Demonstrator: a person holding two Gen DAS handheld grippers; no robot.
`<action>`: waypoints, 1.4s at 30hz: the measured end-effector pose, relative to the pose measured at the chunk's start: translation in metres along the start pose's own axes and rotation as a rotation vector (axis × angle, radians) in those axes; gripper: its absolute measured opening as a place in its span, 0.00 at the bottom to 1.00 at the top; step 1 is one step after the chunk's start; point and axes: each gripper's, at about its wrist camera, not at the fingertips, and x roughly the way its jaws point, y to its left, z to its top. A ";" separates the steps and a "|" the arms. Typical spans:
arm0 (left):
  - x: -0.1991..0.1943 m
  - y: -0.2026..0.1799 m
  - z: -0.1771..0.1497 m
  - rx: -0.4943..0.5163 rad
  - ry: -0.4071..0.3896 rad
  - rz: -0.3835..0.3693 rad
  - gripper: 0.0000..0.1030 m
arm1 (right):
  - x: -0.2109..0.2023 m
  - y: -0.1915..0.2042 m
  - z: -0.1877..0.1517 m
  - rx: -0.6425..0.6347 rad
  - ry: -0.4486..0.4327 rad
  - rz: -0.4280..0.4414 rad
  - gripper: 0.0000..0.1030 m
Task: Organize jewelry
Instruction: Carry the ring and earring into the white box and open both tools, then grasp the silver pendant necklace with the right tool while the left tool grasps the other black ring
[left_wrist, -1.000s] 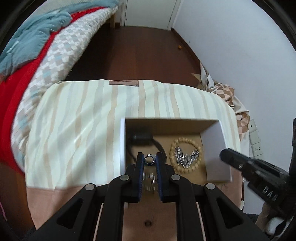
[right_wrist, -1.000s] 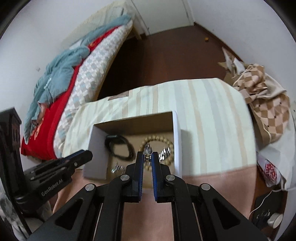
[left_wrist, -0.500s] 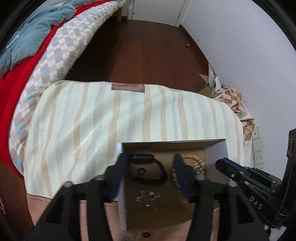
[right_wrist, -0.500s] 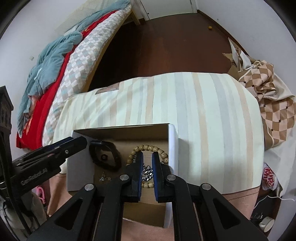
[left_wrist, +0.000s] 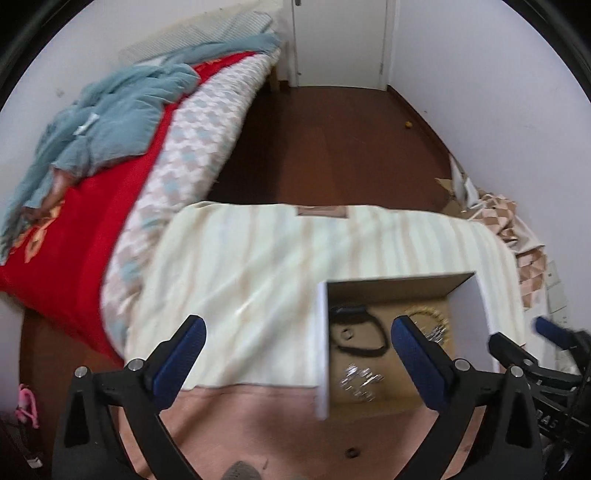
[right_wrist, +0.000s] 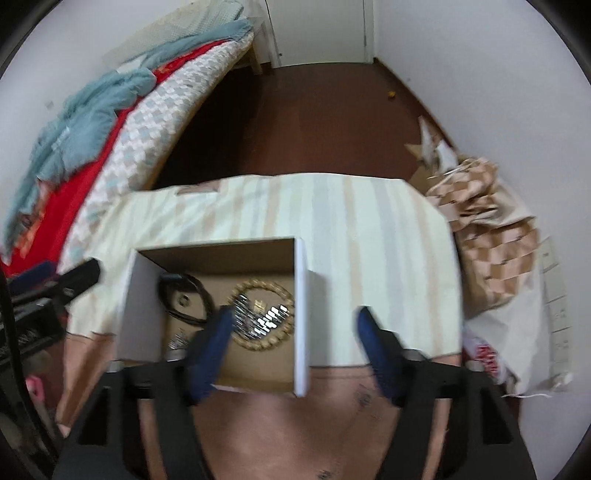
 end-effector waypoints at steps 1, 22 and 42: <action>-0.001 0.002 -0.005 0.001 -0.004 0.016 1.00 | -0.002 0.001 -0.003 -0.007 -0.003 -0.014 0.92; -0.107 0.011 -0.069 -0.012 -0.132 0.108 1.00 | -0.108 0.026 -0.067 -0.045 -0.135 -0.075 0.98; -0.162 0.024 -0.092 -0.081 -0.210 0.079 1.00 | -0.189 0.040 -0.097 -0.046 -0.272 -0.028 0.98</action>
